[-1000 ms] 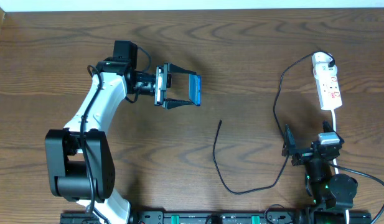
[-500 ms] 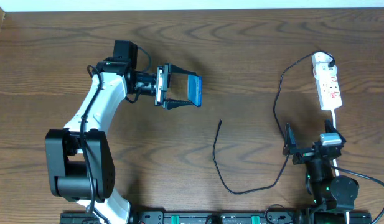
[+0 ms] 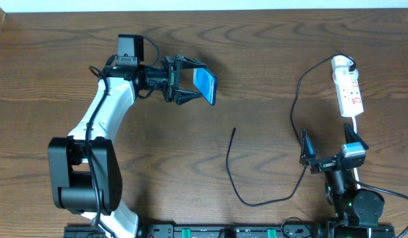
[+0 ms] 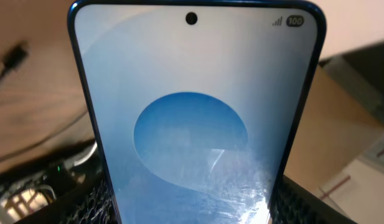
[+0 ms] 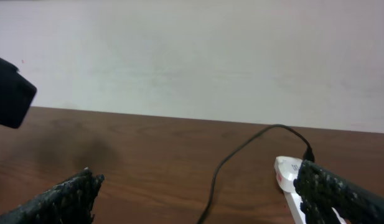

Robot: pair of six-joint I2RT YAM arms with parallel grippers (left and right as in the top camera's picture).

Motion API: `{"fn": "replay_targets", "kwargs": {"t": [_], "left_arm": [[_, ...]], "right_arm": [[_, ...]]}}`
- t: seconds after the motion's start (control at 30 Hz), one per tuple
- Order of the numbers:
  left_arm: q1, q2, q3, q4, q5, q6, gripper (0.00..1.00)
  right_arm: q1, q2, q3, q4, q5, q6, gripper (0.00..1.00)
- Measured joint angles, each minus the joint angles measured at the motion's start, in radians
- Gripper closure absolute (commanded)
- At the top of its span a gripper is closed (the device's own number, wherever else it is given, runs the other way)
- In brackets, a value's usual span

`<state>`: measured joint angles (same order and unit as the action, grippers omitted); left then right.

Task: Plug charger to phone and switch on socket
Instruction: 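Move the right gripper toward the phone held by the left gripper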

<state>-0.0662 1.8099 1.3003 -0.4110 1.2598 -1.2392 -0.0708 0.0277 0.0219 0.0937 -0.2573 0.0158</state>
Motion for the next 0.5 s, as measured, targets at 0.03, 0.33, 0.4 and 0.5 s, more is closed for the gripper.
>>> {"fn": "replay_targets", "kwargs": {"t": [0.03, 0.33, 0.4, 0.5], "left_arm": [[0.0, 0.0, 0.0, 0.001, -0.022, -0.006, 0.93], [0.0, 0.0, 0.0, 0.04, -0.206, -0.066, 0.93], [0.0, 0.0, 0.0, 0.057, -0.225, -0.073, 0.93], [0.0, 0.0, 0.0, 0.06, -0.255, -0.093, 0.93]], "right_arm": [[0.0, 0.012, 0.011, 0.0, -0.003, 0.0, 0.01], [0.0, 0.376, 0.255, -0.02, -0.092, -0.029, 0.01], [0.0, 0.485, 0.331, -0.021, -0.128, -0.031, 0.01], [0.0, 0.654, 0.453, -0.021, -0.2, -0.031, 0.01]]}}
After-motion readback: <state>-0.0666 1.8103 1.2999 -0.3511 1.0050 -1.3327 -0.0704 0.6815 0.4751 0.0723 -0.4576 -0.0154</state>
